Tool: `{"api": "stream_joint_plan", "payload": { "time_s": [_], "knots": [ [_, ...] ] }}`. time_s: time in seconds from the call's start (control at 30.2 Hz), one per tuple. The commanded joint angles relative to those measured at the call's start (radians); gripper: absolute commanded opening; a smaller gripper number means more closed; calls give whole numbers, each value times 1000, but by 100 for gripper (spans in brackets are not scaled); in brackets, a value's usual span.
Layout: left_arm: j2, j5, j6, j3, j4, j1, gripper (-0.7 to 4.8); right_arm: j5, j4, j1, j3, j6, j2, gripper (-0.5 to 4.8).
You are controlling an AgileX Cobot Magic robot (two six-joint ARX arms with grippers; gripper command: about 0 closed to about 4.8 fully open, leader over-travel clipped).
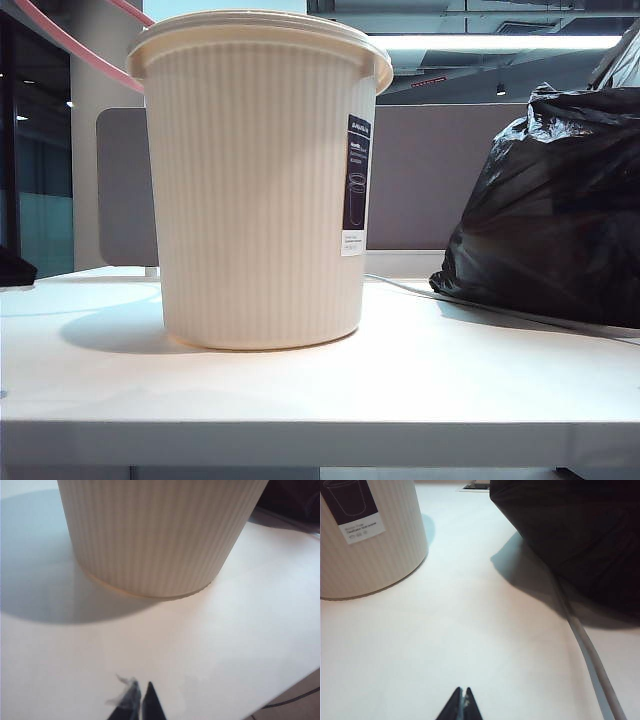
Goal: Open the ring lid of the trash can, pull out the black garbage bag inside, and place it on the table.
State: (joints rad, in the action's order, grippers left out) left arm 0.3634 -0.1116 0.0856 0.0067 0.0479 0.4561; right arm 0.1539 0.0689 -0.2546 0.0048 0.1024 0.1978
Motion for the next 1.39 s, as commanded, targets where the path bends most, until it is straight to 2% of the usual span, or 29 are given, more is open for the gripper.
{"api": "stream_joint_plan", "payload": {
  "time_s": [0.03, 0.6, 0.76, 1.06, 1.39],
  "knots": [
    [-1, 3, 0, 2, 11, 0, 19, 4, -13, -1, -2, 2, -1, -1],
    [-3, 2, 0, 2, 12, -11, 19, 4, -13, -1, -2, 2, -1, -1],
    [-3, -24, 0, 2, 12, -115, 19, 5, -15, 27, -2, 2, -14, -1],
    [-113, -23, 0, 2, 11, -335, 19, 4, -14, 159, -2, 2, -82, -1],
    [-258, -23, 0, 2, 11, -442, 19, 5, -13, 212, -1, 2, -135, -1]
  ]
}}
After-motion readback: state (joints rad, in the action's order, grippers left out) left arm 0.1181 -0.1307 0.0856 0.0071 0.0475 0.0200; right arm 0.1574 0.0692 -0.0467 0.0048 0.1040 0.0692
